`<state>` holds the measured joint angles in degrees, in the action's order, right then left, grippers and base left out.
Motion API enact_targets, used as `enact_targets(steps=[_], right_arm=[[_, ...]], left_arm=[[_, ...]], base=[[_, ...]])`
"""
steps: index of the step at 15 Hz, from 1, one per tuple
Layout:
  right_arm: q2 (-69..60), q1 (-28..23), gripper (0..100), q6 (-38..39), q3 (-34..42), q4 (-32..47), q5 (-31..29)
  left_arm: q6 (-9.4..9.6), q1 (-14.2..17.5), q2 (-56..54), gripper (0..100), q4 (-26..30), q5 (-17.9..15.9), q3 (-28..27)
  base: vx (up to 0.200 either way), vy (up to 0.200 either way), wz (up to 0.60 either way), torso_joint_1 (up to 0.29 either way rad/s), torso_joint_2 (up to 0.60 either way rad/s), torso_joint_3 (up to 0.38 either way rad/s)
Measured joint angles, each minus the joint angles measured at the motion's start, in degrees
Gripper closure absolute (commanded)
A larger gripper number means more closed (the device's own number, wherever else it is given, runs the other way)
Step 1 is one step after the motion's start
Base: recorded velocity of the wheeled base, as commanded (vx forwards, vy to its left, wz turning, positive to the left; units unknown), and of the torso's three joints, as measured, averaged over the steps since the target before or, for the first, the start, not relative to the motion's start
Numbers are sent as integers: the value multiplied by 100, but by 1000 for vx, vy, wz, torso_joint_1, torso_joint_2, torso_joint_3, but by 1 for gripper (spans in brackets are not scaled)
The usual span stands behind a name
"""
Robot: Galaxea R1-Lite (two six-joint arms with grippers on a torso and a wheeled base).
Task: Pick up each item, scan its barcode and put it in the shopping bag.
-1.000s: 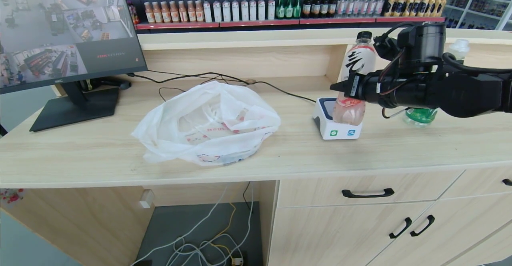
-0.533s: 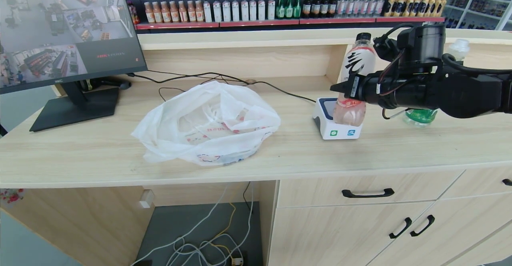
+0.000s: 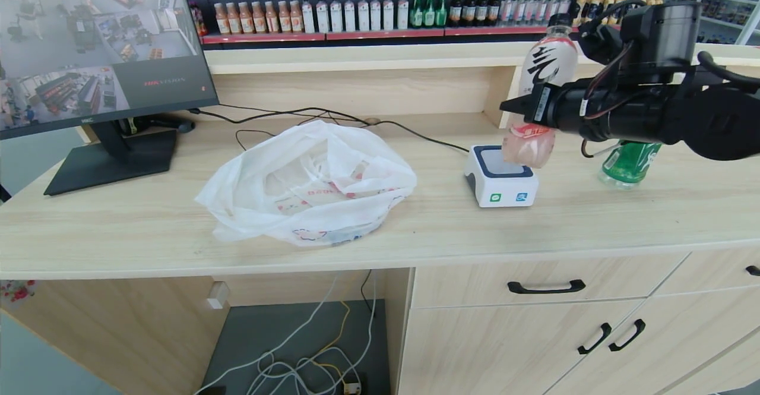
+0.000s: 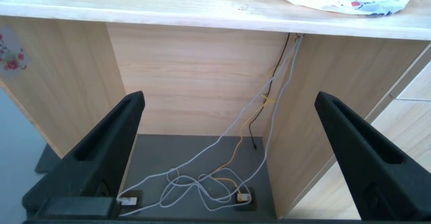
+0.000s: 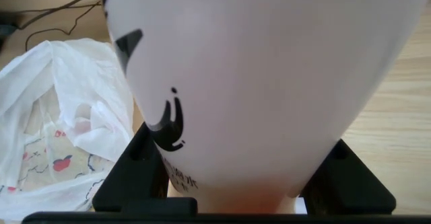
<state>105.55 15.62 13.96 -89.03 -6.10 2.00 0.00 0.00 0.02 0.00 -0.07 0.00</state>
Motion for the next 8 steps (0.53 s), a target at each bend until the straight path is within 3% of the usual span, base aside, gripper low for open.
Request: enact_targets(steps=[6,8], right_arm=[[-907,76,100,-91,505,-93,16],[-1263,111,100,-171,837,-499,32]], left_arm=[[0,0,0,0,0,0,0],[0,0,0,0,0,-2,0]], base=[[0,0,0,0,0,0],[0,0,0,0,0,0]])
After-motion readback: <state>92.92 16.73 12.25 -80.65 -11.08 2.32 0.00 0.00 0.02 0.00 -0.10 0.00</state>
